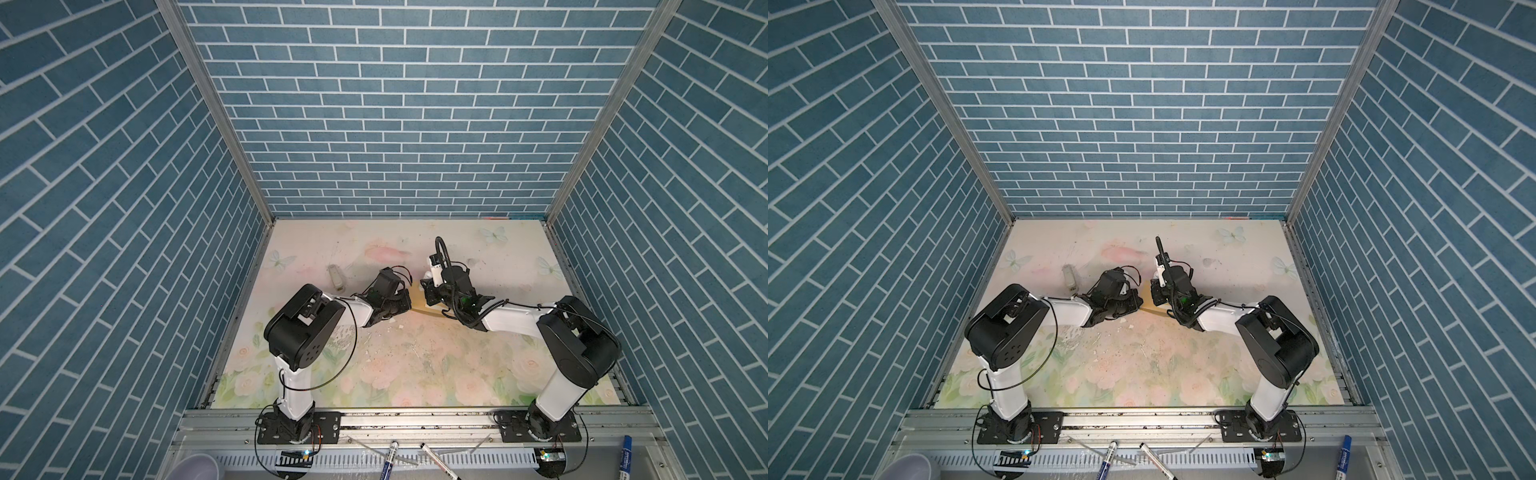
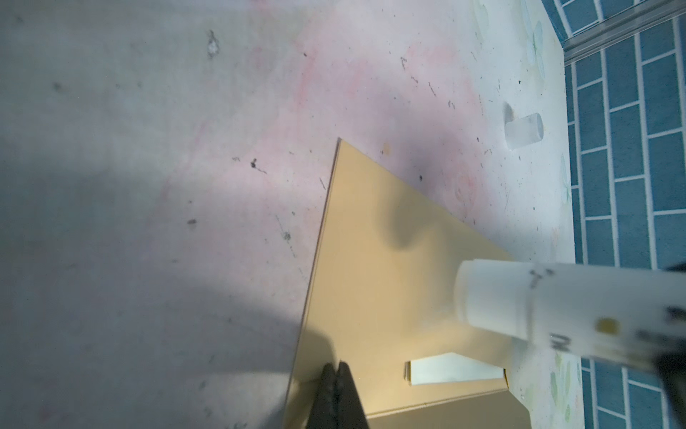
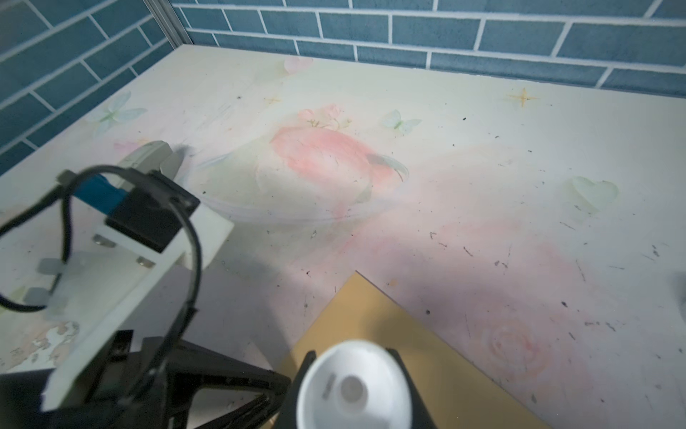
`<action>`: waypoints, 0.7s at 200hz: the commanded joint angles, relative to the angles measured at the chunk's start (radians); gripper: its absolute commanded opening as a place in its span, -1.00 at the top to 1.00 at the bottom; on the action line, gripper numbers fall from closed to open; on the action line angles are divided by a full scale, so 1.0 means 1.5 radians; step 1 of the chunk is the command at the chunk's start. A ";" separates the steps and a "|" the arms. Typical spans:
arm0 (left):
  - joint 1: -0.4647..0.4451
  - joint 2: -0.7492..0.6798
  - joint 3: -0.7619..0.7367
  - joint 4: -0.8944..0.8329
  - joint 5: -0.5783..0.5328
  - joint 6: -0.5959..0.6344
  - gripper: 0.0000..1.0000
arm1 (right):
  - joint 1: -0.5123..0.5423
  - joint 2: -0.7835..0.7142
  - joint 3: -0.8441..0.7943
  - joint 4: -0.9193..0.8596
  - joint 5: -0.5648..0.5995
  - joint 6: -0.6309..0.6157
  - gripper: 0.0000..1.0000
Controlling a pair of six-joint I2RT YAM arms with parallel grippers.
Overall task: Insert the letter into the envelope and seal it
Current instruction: 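Keep sliding the capped glue stick along the flap toward the envelope edge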
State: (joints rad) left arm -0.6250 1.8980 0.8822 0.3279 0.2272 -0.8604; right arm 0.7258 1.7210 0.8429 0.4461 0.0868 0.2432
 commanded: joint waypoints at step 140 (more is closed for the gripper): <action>-0.003 0.059 -0.033 -0.122 -0.018 0.001 1.00 | 0.017 0.046 0.008 -0.056 0.041 -0.061 1.00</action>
State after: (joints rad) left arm -0.6250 1.8988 0.8822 0.3290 0.2279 -0.8616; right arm 0.7437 1.7840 0.8459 0.4267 0.1287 0.1955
